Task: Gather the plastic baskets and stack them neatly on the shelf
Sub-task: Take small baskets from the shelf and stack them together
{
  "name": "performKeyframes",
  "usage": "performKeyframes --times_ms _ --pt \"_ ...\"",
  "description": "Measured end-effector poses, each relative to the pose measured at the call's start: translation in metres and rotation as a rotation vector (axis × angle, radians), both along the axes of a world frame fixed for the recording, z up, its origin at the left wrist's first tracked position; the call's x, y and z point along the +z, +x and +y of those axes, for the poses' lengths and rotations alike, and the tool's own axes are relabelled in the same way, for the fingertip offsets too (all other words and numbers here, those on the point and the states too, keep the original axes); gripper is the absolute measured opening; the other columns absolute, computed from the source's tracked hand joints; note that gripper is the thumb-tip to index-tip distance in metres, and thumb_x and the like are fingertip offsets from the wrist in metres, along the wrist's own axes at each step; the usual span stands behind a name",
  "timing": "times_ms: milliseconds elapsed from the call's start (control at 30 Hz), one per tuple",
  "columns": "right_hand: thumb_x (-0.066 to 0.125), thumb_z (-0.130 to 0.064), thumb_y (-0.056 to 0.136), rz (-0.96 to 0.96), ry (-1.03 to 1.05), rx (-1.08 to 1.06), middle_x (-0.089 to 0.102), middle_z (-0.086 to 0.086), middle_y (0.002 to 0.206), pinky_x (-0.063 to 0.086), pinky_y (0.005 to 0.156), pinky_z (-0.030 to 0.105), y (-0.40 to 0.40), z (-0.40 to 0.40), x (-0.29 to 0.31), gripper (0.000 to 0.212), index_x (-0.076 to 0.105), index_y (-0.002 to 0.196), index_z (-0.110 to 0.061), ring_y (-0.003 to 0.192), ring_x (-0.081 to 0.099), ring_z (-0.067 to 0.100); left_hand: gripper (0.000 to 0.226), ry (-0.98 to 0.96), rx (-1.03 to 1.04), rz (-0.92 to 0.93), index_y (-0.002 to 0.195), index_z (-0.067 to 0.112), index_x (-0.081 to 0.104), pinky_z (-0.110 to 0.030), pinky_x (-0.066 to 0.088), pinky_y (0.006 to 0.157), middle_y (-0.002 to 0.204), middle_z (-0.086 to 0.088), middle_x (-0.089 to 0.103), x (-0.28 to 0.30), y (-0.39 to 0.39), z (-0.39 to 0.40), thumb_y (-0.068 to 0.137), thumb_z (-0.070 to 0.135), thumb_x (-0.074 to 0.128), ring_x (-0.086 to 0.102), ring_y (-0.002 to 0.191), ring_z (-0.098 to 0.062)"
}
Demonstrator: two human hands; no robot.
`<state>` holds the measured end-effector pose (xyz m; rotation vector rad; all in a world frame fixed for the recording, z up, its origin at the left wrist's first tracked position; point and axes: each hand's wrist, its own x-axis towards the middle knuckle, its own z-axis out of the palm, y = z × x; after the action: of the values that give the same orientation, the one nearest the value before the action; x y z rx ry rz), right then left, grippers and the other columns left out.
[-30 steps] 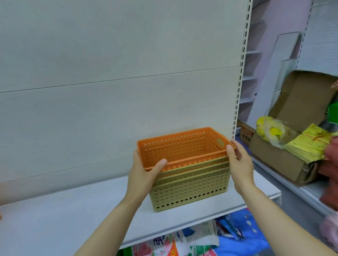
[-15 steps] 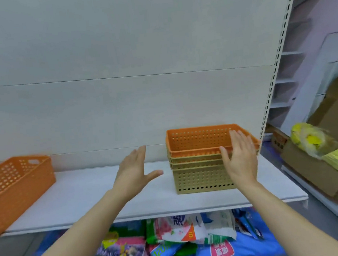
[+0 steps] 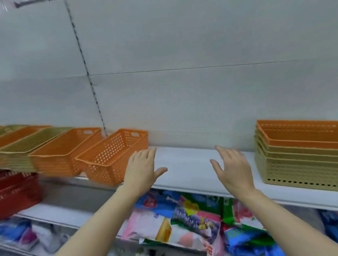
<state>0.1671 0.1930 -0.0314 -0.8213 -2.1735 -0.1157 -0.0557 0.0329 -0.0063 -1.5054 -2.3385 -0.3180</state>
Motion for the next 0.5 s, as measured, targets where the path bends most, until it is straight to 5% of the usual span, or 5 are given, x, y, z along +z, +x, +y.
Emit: performKeyframes --times_ms 233,500 --pt "0.045 -0.038 0.086 0.049 -0.021 0.047 0.074 0.012 0.091 0.056 0.073 0.038 -0.119 -0.073 -0.008 0.049 0.071 0.107 -0.002 0.081 0.07 0.031 0.072 -0.015 0.111 0.017 0.142 0.01 0.047 -0.041 0.042 0.101 0.135 -0.008 0.06 -0.003 -0.114 -0.079 0.089 0.058 0.057 0.056 0.123 -0.03" --pt "0.064 -0.024 0.085 0.053 -0.122 0.143 0.072 0.01 0.084 0.052 0.063 0.038 -0.217 -0.102 -0.015 0.031 0.069 0.106 -0.002 0.077 0.066 0.032 0.069 0.077 0.235 -0.097 0.146 0.008 0.043 -0.042 0.039 0.105 0.144 -0.011 0.055 -0.019 -0.189 -0.115 0.095 0.053 0.055 0.051 0.131 -0.032"
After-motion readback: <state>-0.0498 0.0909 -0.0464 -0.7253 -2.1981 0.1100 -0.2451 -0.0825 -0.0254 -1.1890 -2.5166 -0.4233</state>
